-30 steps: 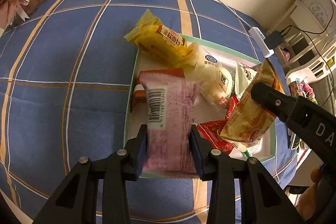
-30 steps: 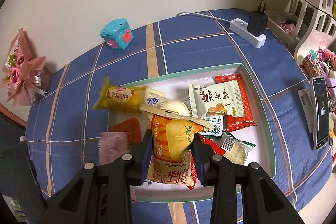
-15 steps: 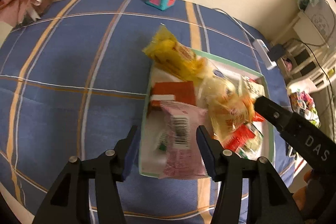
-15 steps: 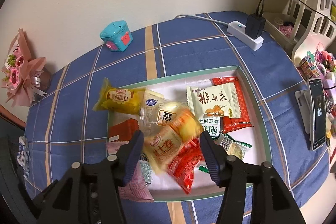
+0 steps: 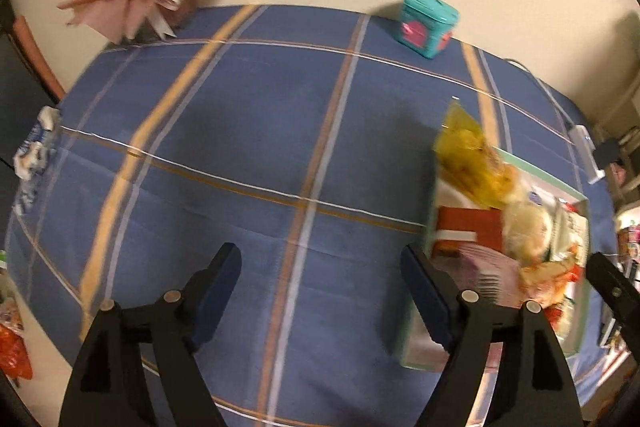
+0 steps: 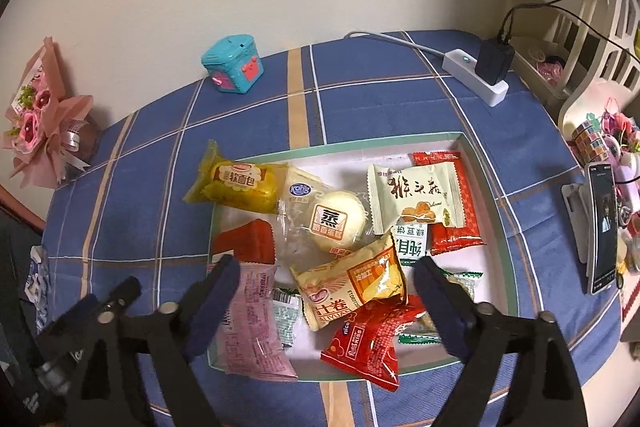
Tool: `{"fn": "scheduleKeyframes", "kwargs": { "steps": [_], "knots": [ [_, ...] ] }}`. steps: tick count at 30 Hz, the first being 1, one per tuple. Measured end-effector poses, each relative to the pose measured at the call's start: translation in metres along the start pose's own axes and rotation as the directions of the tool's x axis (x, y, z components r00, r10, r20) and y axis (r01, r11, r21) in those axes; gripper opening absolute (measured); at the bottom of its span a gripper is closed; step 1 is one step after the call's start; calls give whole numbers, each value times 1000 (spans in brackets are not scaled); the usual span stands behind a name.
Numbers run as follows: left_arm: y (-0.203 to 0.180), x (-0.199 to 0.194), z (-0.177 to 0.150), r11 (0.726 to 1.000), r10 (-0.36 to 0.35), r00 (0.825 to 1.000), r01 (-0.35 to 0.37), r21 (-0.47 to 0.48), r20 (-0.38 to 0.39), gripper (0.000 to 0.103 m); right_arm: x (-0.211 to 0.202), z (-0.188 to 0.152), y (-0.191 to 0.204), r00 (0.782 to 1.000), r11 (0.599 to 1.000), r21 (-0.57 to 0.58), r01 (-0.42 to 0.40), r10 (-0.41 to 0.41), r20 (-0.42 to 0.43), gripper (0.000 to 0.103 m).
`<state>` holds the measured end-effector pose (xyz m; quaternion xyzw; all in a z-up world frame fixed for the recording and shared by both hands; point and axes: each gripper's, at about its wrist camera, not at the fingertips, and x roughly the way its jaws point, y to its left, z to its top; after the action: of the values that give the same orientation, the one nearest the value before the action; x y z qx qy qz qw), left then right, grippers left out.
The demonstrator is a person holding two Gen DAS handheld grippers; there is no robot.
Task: Organize snacks
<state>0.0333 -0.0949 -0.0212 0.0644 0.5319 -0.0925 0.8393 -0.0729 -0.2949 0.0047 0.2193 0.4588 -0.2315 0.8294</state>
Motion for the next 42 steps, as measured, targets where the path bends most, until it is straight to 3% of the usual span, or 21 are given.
{"fn": "scheduleKeyframes", "kwargs": {
  "steps": [2, 6, 12, 26, 42],
  "knots": [
    [5, -1, 1, 1000, 16, 1000, -16, -1, 8, 96, -2, -1, 2, 1000, 1000, -4, 5, -5, 13, 103],
    [7, -3, 0, 1000, 12, 1000, -12, 7, 19, 102, -4, -3, 6, 1000, 1000, -19, 10, -9, 26, 103],
    [3, -10, -7, 998, 8, 1000, -9, 57, 19, 102, -6, -11, 12, 1000, 999, -30, 26, -26, 16, 103],
    [7, -47, -45, 989, 88, 995, -94, 114, 55, 102, -34, -55, 28, 998, 996, -83, 33, -28, 52, 103],
    [23, -57, -77, 983, 123, 991, -128, 134, 44, 102, -40, -91, 25, 998, 993, -100, 57, -54, 28, 103]
  ]
}}
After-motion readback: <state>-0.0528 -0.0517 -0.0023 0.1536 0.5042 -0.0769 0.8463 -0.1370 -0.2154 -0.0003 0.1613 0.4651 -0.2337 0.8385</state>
